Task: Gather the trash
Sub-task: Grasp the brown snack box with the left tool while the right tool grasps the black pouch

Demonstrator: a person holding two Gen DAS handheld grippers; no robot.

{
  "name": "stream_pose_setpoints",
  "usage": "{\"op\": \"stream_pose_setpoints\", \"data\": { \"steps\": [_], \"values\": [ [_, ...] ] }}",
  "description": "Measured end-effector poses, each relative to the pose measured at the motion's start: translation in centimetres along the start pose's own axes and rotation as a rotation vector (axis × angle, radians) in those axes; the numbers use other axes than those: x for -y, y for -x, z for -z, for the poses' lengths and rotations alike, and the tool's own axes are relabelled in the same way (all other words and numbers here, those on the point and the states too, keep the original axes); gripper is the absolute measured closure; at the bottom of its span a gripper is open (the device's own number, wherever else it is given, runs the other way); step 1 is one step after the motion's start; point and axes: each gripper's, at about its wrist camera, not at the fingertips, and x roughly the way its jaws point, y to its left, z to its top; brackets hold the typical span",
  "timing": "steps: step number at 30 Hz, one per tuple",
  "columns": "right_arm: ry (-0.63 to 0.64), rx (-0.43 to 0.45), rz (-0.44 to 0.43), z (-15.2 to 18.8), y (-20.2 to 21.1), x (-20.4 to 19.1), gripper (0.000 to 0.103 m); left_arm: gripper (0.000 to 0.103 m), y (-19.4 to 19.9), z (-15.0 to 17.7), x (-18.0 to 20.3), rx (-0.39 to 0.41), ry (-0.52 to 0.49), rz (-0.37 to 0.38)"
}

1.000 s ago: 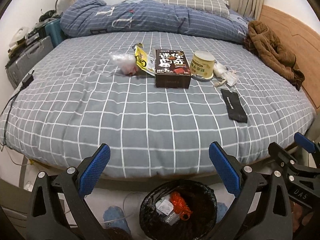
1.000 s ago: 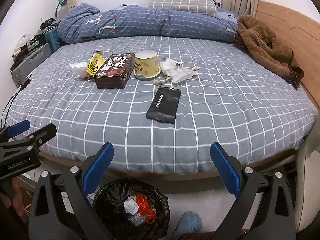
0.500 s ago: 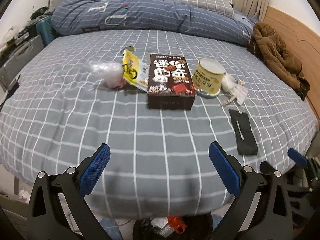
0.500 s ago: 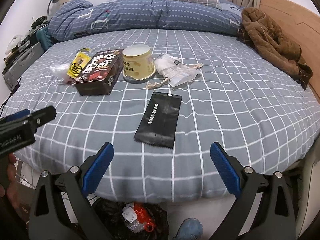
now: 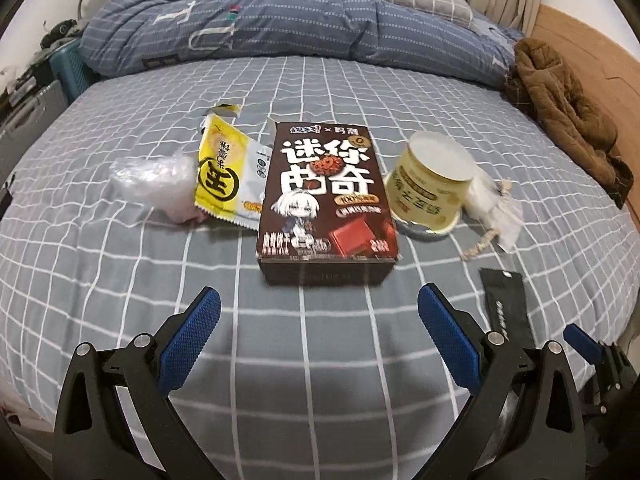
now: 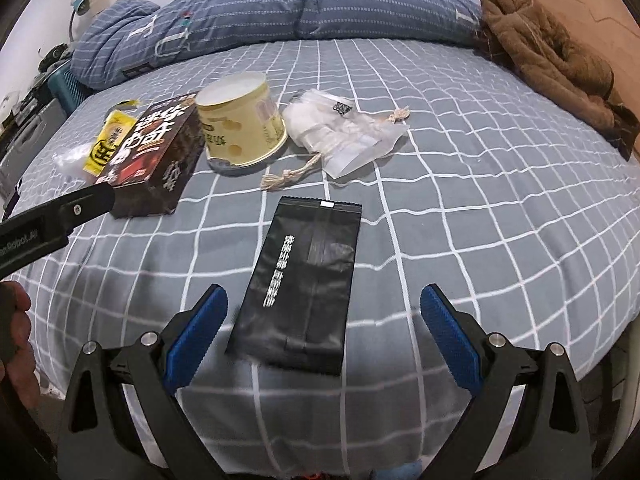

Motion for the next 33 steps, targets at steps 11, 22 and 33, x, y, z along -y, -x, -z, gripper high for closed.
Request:
{"op": "stream_pose_setpoints", "data": {
  "steps": [11,22,33],
  "values": [
    [-0.031,-0.024,-0.027,-1.2,-2.9,-0.2,0.017,0.006,-3.6,-2.0,0.2,-0.019,0.003,0.009],
    [-0.061,-0.029,-0.016,-1.6,-3.8,-0.3,0.043,0.013,-6.1,-2.6,0.5,-0.029,0.008,0.002],
    [-0.045,-0.04,0.027,-1.4,-4.6,-0.4,0.057,0.015,-5.7,-2.3,0.6,-0.018,-0.005,0.001]
  ]
}}
